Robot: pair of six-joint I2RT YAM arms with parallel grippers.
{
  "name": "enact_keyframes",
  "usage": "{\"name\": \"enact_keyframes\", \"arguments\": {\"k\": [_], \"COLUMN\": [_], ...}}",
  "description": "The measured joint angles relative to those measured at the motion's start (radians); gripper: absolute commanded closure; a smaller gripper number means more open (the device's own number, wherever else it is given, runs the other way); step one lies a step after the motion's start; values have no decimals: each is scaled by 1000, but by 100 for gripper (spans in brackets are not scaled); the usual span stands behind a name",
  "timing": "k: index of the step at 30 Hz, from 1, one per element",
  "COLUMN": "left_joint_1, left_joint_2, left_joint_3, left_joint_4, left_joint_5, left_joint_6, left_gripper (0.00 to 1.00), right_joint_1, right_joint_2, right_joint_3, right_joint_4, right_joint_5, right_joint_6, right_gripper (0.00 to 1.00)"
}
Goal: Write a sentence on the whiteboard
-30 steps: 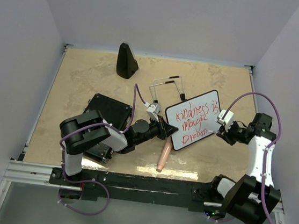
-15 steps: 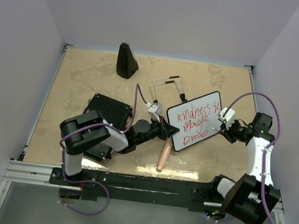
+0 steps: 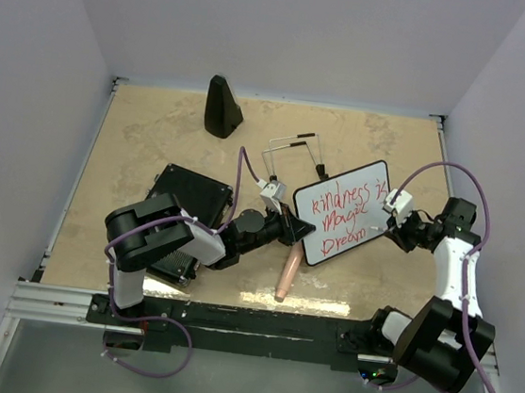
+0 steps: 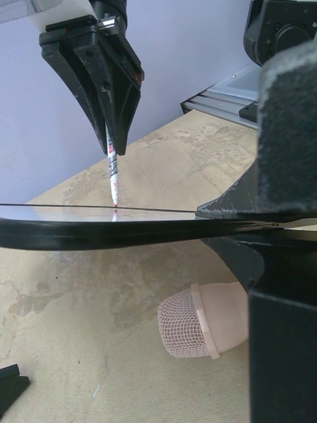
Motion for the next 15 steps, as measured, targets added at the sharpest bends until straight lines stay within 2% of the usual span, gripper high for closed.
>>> {"name": "enact_keyframes", "arguments": {"k": [15], "left_joint_1": [0], "left_joint_2": [0], "left_joint_3": [10], "left_joint_4": [-12], "left_joint_5": [1], "left_joint_6": [0], "left_gripper": [100], "right_joint_1": [0], "right_joint_2": [27], "right_joint_3": [0], "right_joint_4": [17], "right_joint_5": [8], "right_joint_6": [-1], "right_gripper": [100]}}
